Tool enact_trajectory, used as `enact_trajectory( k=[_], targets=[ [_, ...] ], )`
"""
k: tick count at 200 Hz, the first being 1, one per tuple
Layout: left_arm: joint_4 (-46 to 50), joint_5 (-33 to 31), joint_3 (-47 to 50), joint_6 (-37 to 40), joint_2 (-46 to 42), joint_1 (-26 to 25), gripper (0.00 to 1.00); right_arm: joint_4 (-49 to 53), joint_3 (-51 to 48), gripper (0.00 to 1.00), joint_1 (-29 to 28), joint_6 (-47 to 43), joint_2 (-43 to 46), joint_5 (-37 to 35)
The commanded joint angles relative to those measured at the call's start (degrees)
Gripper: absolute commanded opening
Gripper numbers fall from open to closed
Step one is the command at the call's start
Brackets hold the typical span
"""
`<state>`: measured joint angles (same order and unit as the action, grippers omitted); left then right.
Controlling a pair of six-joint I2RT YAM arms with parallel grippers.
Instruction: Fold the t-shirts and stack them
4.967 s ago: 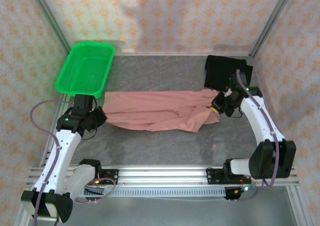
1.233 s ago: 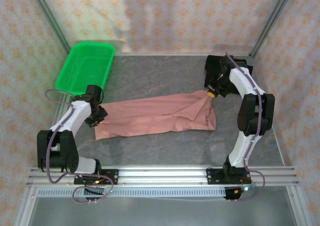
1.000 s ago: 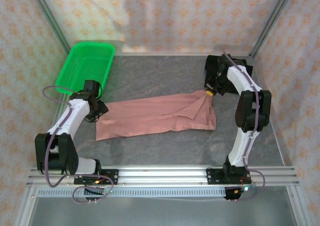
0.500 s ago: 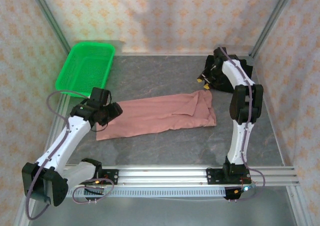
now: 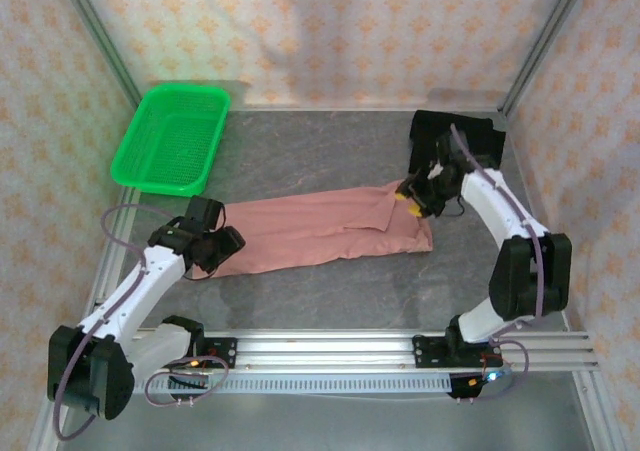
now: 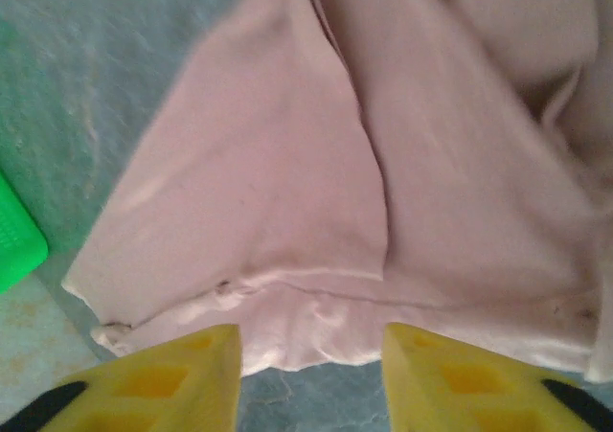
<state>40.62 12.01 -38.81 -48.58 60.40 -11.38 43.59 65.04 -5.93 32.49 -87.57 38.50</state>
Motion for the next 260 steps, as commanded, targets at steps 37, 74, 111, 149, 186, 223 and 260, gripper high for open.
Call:
enact_trajectory(
  k=[37,74,111,149,186,223,260],
  targets=[
    [-3.3,-4.1,2.7,-0.5,4.4,-0.2,0.59,-14.5,-7.8,0.34,-3.1,7.5,-4.6,3.5],
    [-5.2,-6.7,6.1,-1.4,5.6,0.6,0.57,-14.1,-8.4,0.32,-3.8,7.5,-8.0,2.6],
    [-5.5,-7.1,6.3,-0.8,6.9,0.7,0.56,-13.5,-9.0,0.32,-4.1,7.4,-7.9,2.1],
    [-5.8,-7.0,6.9,0.0,7.3,0.8,0.56,-17.3,-9.7,0.29,-4.4,9.2,-9.1,2.3],
    [-6.2,-6.7,7.9,0.3,7.2,1.0,0.55,-18.1,-8.0,0.18,-4.5,9.7,-10.5,2.4],
    [-6.1,-6.5,8.7,0.7,6.5,1.5,0.55,-16.6,-5.6,0.03,-4.6,9.3,-11.1,2.9],
    [-5.9,-6.3,9.4,1.1,6.0,2.3,0.55,-16.1,-3.4,0.0,-4.8,9.8,-10.6,4.4]
  ],
)
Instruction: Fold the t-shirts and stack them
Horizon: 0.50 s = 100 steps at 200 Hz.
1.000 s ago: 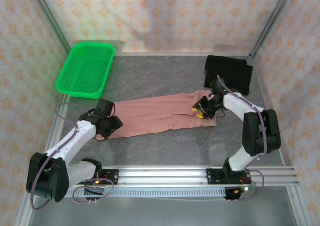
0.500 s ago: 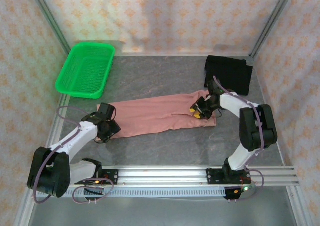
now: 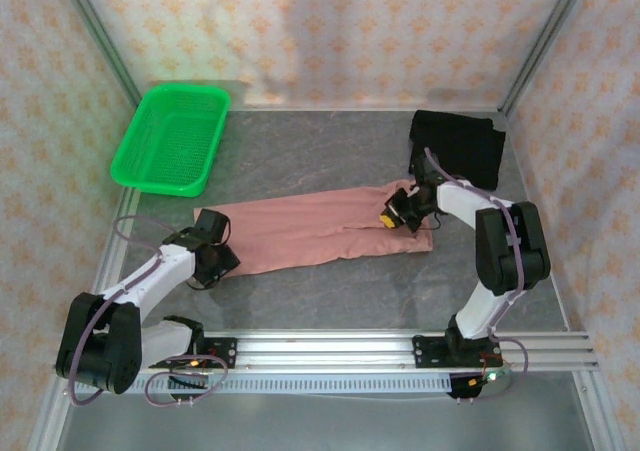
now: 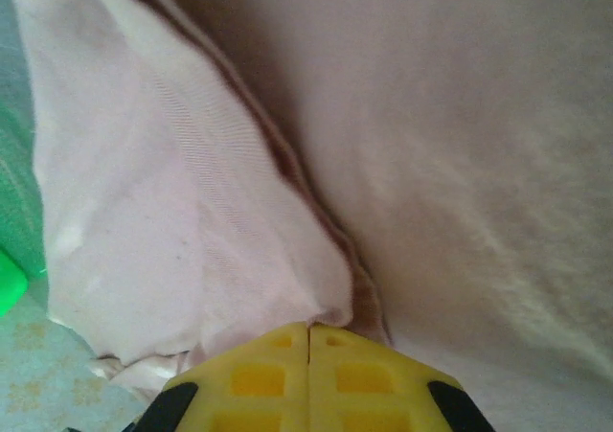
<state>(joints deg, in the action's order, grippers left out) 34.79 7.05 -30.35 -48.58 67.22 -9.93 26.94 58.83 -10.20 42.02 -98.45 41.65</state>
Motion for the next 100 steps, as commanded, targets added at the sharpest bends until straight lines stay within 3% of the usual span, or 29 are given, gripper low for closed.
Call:
enact_trajectory(
  k=[1,100],
  targets=[
    [-0.1,-1.3,1.0,1.2,-0.9,0.8,0.55,0.6,2.9,0.0,-0.6,0.3,0.1,1.2],
    [1.0,-1.2,1.7,1.9,-1.0,1.0,0.55,7.6,20.5,0.0,-4.7,-3.4,-10.4,1.9]
  ],
)
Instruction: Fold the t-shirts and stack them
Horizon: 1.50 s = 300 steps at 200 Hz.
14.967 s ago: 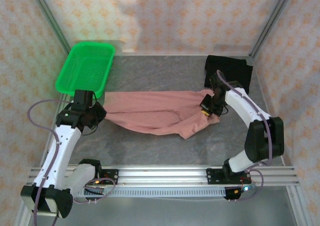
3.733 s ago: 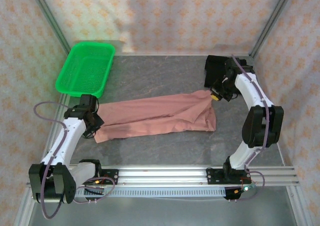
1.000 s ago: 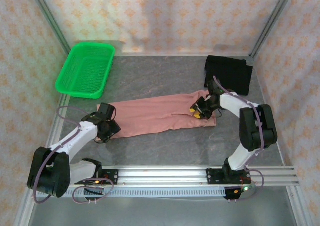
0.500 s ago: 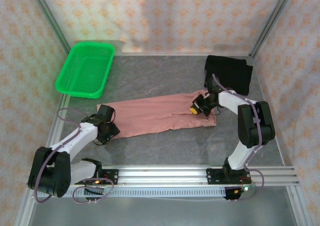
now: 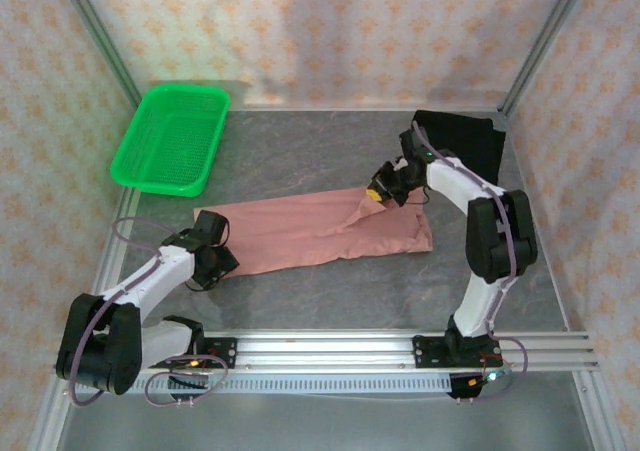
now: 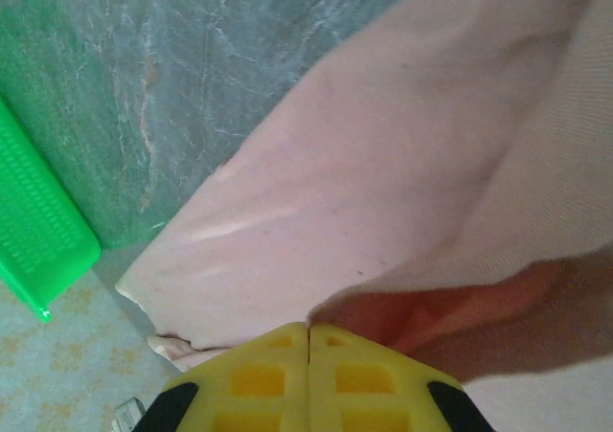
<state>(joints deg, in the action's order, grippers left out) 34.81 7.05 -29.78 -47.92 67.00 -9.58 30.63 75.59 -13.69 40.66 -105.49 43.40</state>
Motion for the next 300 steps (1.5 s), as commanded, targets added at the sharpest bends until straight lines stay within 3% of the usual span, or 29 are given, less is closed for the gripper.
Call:
enact_trajectory(
  k=[1,124,166,211,252,276,300],
  targets=[
    [1.0,-1.3,1.2,1.3,-0.8,0.6,0.55,4.0,3.9,0.0,-1.2,-2.0,-3.5,0.0],
    [1.9,-2.0,1.3,2.0,0.4,0.7,0.54,7.2,17.8,0.03,-3.7,-2.9,-16.0,0.8],
    [2.3,-2.5,1.2,1.8,0.0,0.7,0.54,7.2,20.9,0.29,-4.3,-3.0,-17.3,1.6],
    [3.5,-2.6,0.7,1.2,-2.4,1.8,0.55,15.8,18.3,0.54,-3.2,-10.9,-4.5,-4.0],
    [3.8,-1.5,1.1,1.4,-5.0,4.5,0.56,18.9,0.0,0.69,6.6,-13.8,14.0,-6.3],
    [4.7,-1.0,0.4,2.1,-5.2,5.7,0.56,21.3,-8.0,0.69,12.1,-17.0,18.9,-7.4],
    [5.4,-0.8,-0.4,2.6,-5.8,6.6,0.56,21.9,-12.4,0.66,13.0,-19.2,19.6,-11.2]
  ],
)
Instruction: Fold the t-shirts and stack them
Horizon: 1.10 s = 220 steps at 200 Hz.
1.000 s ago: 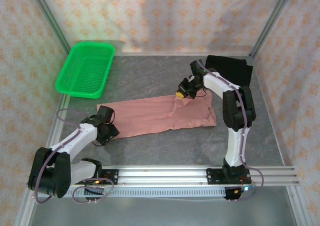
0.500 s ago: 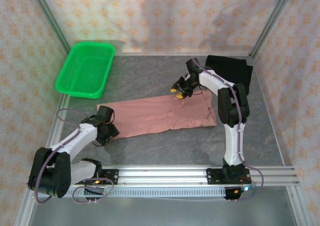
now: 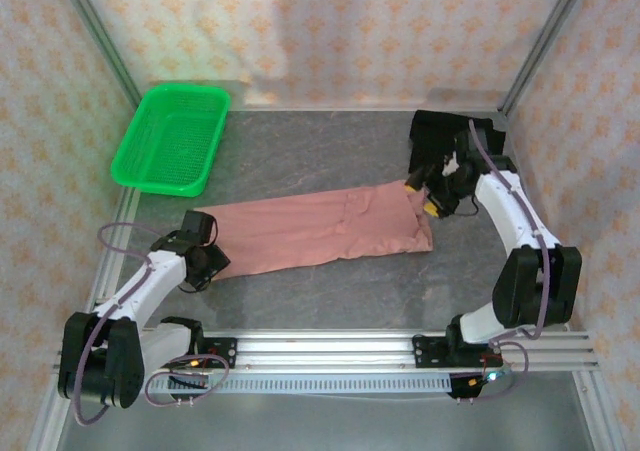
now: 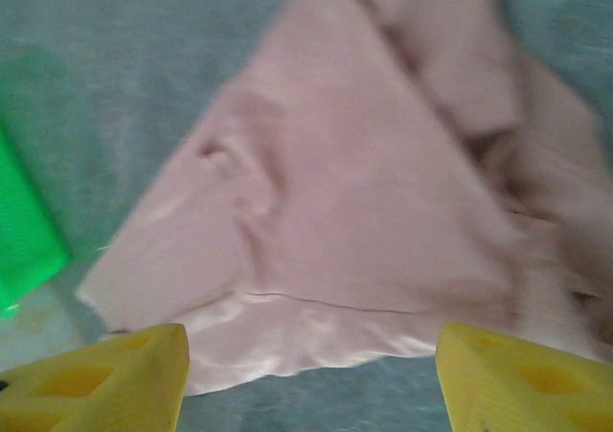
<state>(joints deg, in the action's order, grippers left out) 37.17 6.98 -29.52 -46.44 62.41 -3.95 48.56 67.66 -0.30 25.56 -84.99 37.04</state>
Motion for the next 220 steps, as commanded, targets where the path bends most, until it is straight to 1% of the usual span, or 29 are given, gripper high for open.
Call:
enact_trajectory(
  k=[1,22,31,49,81,92,100,123,137,163,199,204,212,220],
  targets=[
    [3.1,-0.8,-0.7,1.1,-1.2,1.0,0.56,4.0,-4.7,0.66,-0.3,-4.1,-1.0,-5.1],
    [3.2,-0.6,-0.6,1.8,-0.5,2.1,0.55,1.1,-8.3,0.61,-0.1,-4.1,-1.4,-7.2],
    [3.0,-0.6,-0.5,2.4,0.4,2.4,0.55,0.3,-9.2,0.57,-0.1,-4.2,-2.0,-8.2],
    [2.8,-1.0,-0.5,3.2,2.0,3.1,0.55,0.2,-9.7,0.49,0.0,-5.4,-3.4,-10.1],
    [1.3,-1.4,-0.8,4.0,4.3,3.9,0.55,1.2,-10.1,0.37,0.0,-7.1,-4.3,-13.3],
    [0.8,-1.2,-1.2,4.2,5.4,4.3,0.54,0.9,-10.7,0.29,0.0,-7.1,-4.3,-14.0],
    [0.7,-1.2,-1.3,4.4,6.0,4.4,0.54,0.5,-11.2,0.2,0.0,-7.0,-4.3,-14.1],
    [1.1,-1.8,-1.9,5.3,7.1,5.5,0.53,1.5,-11.9,0.07,0.1,-7.1,-3.3,-16.0],
    [1.4,-2.1,-2.0,6.1,7.7,6.4,0.52,1.2,-12.8,0.0,0.3,-7.5,-2.3,-15.9],
    [1.7,-2.3,-2.0,7.5,9.0,8.4,0.52,2.1,-13.3,0.0,1.0,-7.7,-1.1,-17.5],
    [1.4,-2.3,-2.4,9.3,11.6,10.6,0.5,4.0,-12.3,0.0,1.5,-9.6,1.3,-22.6],
    [1.3,-2.0,-2.6,9.5,11.7,10.6,0.5,4.1,-12.1,0.0,1.6,-9.8,1.5,-22.3],
    [1.1,-1.5,-2.9,9.6,11.6,10.6,0.5,3.7,-12.0,0.0,1.6,-10.1,2.1,-19.7],
    [0.9,-0.9,-3.1,9.8,11.4,10.6,0.5,2.6,-12.6,0.12,1.6,-10.1,2.9,-15.2]
  ],
)
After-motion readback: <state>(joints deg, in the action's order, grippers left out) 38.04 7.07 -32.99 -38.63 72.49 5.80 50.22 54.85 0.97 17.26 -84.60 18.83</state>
